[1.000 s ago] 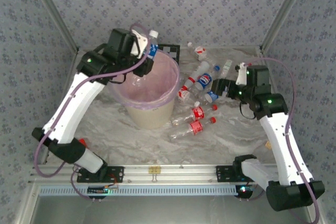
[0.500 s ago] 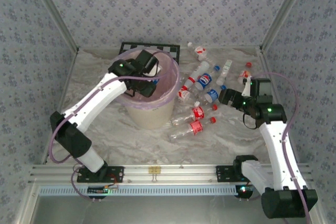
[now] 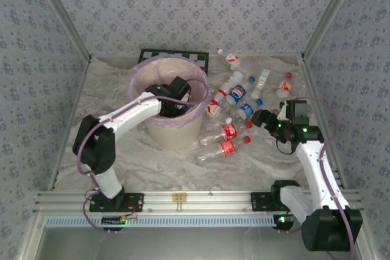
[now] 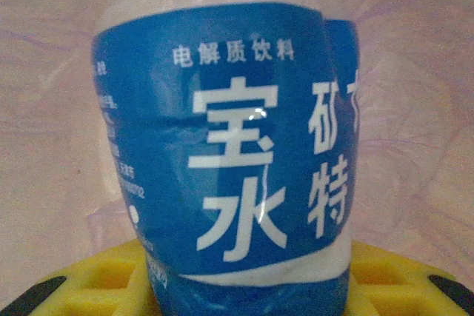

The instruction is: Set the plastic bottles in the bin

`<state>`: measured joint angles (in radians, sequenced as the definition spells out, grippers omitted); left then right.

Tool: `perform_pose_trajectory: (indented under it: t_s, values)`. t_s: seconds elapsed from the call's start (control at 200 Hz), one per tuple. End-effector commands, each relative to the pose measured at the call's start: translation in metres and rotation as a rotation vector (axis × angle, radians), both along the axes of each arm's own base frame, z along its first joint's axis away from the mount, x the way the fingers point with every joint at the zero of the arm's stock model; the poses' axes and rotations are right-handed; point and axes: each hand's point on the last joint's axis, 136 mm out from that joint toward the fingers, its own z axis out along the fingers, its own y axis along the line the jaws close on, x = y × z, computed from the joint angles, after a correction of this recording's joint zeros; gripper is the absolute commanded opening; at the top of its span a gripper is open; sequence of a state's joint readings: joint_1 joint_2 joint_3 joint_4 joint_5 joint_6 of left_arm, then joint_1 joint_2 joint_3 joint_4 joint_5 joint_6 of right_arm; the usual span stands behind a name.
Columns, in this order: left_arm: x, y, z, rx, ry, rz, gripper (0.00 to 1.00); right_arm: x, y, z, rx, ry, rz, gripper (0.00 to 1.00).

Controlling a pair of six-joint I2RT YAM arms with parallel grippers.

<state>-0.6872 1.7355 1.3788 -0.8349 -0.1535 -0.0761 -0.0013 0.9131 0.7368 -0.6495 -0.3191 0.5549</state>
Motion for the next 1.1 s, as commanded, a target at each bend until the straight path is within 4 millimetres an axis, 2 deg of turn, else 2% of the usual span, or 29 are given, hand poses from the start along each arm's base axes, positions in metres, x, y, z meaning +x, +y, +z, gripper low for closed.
perform_pose_trajectory:
  t_s: [0.0, 0.175, 0.26, 0.415, 0.87, 1.095]
  values:
    - [0.013, -0.011, -0.005, -0.054, -0.040, 0.021, 0.29, -0.018, 0.021, -0.023, 0.154, 0.078, -0.034, 0.91]
    - [0.014, -0.011, -0.010, -0.037, -0.034, 0.014, 0.50, -0.033, 0.044, -0.054, 0.227, 0.120, -0.047, 0.84]
    - [0.013, -0.009, -0.005, -0.029, -0.032, 0.005, 0.73, -0.034, 0.053, -0.060, 0.246, 0.122, -0.060, 0.81]
    - [0.016, -0.002, 0.017, -0.002, -0.079, 0.007, 0.99, -0.037, 0.064, -0.075, 0.244, 0.140, -0.083, 0.79]
    - [0.015, 0.030, 0.129, 0.019, -0.294, 0.019, 1.00, -0.020, 0.084, -0.092, 0.191, 0.122, -0.084, 0.79]
    - [-0.002, 0.044, 0.198, -0.063, -0.431, 0.061, 1.00, -0.010, 0.081, -0.101, 0.118, 0.105, -0.097, 0.71]
